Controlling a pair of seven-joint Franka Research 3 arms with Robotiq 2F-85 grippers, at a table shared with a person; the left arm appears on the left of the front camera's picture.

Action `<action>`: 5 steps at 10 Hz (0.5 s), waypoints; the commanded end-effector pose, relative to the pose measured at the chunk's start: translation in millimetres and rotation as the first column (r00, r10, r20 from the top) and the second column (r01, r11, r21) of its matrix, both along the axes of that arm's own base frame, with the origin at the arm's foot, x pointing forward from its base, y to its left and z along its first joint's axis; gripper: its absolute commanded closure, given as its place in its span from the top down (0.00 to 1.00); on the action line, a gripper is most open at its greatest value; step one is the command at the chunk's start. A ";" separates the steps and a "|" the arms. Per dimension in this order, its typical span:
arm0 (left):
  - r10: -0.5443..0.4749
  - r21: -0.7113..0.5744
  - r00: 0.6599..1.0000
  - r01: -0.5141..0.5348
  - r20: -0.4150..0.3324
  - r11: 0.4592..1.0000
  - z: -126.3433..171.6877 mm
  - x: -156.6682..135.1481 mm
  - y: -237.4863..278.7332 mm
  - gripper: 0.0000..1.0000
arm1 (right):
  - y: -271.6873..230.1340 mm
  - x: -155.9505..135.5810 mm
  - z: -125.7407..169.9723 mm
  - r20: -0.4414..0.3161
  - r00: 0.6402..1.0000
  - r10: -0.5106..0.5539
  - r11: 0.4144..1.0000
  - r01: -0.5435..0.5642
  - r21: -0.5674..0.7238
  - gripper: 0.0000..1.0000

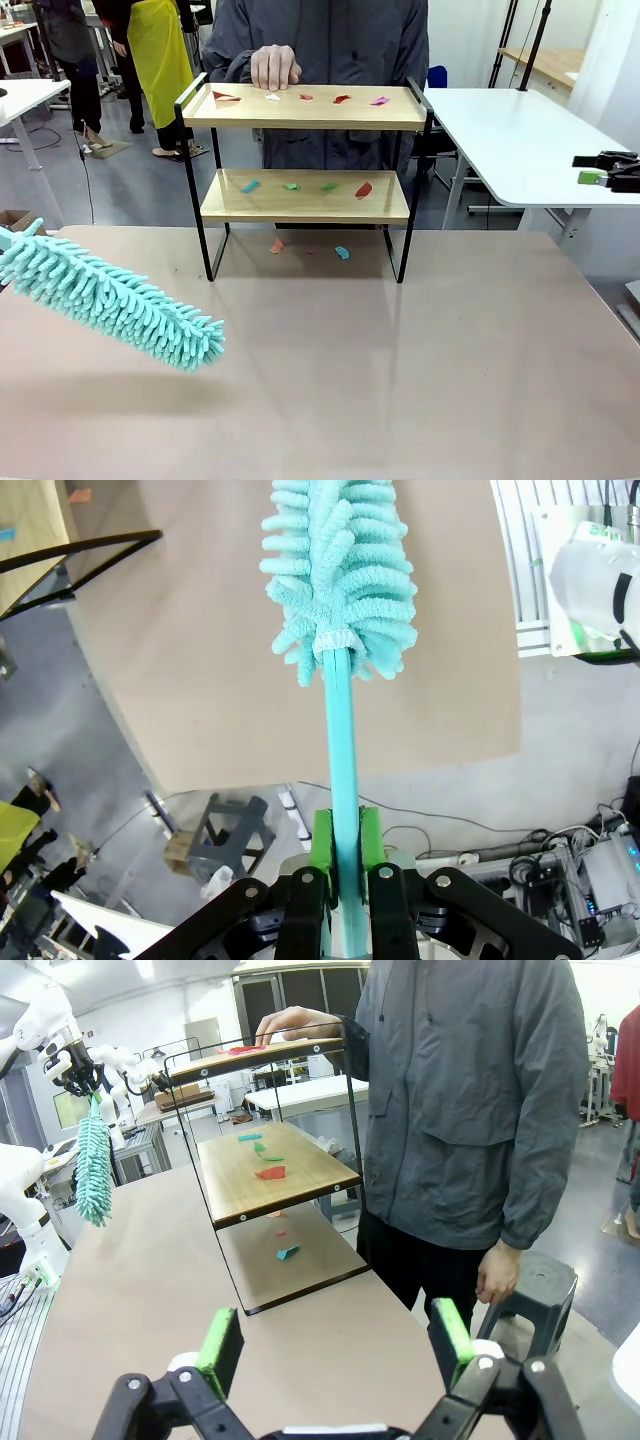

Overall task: Clean the shelf.
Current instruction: Clean the specific section of the Shelf indicated by the human with the Duster.

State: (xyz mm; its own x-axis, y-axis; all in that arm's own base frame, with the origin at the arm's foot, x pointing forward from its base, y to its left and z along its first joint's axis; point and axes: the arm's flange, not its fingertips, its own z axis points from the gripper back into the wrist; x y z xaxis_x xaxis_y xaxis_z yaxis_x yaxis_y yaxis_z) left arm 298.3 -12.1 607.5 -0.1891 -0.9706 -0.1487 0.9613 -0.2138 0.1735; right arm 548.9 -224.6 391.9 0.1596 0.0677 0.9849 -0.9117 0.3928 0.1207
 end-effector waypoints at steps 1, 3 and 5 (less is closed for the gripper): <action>-0.008 0.012 1.000 0.008 0.019 1.000 -1.7 -1.7 2.6 0.13 | 1.1 0.6 2.9 0.005 1.000 0.001 1.000 -0.001 -0.002 1.00; 0.000 0.000 1.000 0.000 0.000 1.000 0.0 0.0 0.0 0.13 | 1.1 0.6 2.9 0.005 1.000 0.001 1.000 -0.001 -0.002 1.00; 0.004 -0.148 1.000 -0.001 0.018 0.989 41.8 -3.8 -29.0 0.13 | 1.1 0.6 2.9 0.005 1.000 0.001 1.000 -0.001 -0.002 1.00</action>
